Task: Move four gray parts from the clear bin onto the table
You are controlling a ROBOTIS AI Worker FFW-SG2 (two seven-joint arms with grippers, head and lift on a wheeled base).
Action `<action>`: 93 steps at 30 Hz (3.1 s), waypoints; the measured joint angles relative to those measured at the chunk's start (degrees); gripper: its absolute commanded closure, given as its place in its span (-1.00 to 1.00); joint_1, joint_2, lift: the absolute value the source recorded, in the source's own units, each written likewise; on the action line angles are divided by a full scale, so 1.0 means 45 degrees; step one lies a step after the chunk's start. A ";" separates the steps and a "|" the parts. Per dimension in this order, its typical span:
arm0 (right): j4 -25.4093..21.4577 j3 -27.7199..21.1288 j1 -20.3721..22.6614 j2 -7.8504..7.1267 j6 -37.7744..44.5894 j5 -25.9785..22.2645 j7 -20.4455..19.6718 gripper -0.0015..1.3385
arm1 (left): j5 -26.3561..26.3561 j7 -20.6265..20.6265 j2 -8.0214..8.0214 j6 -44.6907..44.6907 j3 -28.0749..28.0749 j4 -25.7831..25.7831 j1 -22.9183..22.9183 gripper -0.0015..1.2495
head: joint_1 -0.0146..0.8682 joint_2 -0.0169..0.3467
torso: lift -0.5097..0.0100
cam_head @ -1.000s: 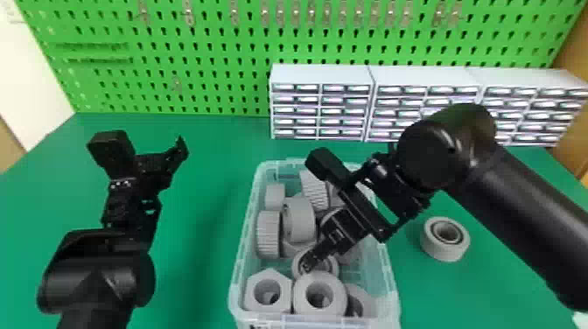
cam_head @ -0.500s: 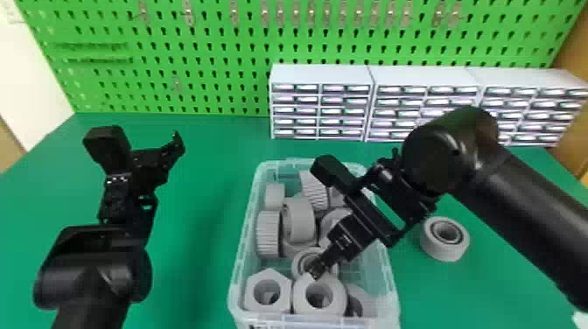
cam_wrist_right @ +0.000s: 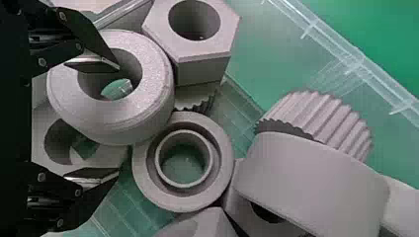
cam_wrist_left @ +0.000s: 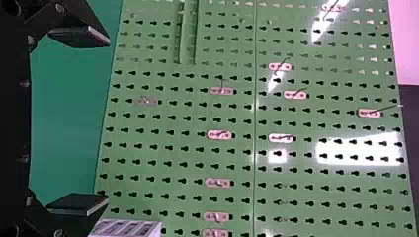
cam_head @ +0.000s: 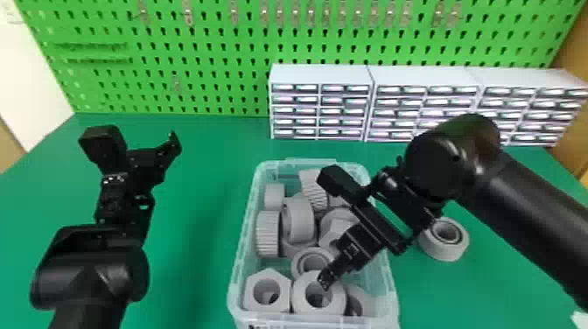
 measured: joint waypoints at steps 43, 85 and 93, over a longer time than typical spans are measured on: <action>0.0362 0.0067 0.0101 0.0258 -0.0069 0.0154 -0.0001 -0.22 | 0.0249 -0.0010 0.0103 -0.0349 -0.0114 0.0001 -0.0252 -0.74 | 0.60 -0.51 | 0.76; -0.0061 -0.1198 0.0320 0.0277 -0.0001 0.0612 0.0000 0.48 | 0.0615 0.0436 0.0195 -0.0352 -0.0912 0.0088 0.0156 -0.74 | 0.60 -0.51 | 0.76; -0.0176 -0.1550 0.0313 0.0249 0.0000 0.0883 0.0000 0.48 | 0.0658 0.0430 0.0201 -0.0352 -0.0962 0.0098 0.0196 -0.74 | 0.60 -0.51 | 0.76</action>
